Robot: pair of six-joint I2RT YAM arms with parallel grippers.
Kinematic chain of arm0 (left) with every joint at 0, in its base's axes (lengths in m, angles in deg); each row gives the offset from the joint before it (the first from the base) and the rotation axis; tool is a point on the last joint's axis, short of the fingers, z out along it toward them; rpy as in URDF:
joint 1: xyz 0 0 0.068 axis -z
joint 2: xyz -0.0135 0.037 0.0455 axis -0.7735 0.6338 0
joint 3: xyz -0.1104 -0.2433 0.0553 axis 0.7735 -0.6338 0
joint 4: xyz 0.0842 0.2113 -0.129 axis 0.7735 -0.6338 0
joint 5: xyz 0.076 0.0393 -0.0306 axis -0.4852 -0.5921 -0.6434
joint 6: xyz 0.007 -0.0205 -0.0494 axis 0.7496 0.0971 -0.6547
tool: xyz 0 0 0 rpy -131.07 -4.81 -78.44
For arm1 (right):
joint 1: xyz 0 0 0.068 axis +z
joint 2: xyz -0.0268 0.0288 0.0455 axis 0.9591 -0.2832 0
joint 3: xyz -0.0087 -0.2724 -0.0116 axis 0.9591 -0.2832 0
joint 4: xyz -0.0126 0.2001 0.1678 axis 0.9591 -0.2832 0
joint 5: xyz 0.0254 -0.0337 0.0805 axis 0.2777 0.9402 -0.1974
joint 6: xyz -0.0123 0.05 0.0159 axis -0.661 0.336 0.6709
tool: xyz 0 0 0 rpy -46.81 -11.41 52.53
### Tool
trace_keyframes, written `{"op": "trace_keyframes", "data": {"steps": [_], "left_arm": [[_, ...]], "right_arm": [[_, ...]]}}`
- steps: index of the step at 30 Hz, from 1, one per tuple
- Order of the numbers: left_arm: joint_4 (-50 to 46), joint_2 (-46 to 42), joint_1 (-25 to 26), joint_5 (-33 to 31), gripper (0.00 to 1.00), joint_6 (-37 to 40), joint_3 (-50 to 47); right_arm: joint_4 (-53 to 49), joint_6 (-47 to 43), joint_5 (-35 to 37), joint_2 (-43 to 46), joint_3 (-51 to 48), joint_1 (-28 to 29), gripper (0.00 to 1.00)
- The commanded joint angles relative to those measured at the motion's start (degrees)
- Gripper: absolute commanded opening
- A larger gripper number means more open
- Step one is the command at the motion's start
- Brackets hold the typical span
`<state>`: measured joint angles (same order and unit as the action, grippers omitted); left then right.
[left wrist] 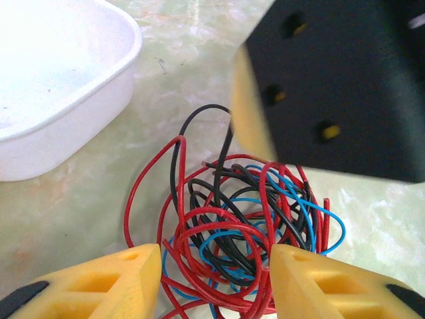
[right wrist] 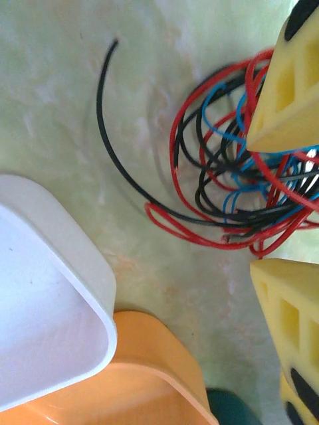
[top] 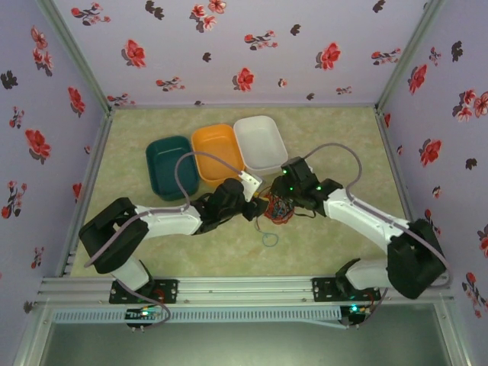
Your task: Untangle the cables
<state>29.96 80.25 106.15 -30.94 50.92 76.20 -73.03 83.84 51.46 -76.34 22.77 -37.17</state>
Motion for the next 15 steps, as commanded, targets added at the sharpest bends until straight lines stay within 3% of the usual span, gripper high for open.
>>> {"op": "trace_keyframes", "data": {"steps": [1,5,15], "left_arm": [[-0.52,2.37,-0.29,1.92,0.47,0.14,1.87],[-0.84,5.12,-0.19,4.74,0.48,0.50,4.36],[-5.53,11.41,-0.39,4.13,0.46,-1.70,10.46]], "right_arm": [[-9.30,-1.97,6.75,4.55,1.15,0.03,0.48],[-12.37,-2.43,7.72,8.43,-0.47,-2.00,0.49],[-5.93,-3.85,-4.97,9.34,-7.41,-10.35,0.40]]}}
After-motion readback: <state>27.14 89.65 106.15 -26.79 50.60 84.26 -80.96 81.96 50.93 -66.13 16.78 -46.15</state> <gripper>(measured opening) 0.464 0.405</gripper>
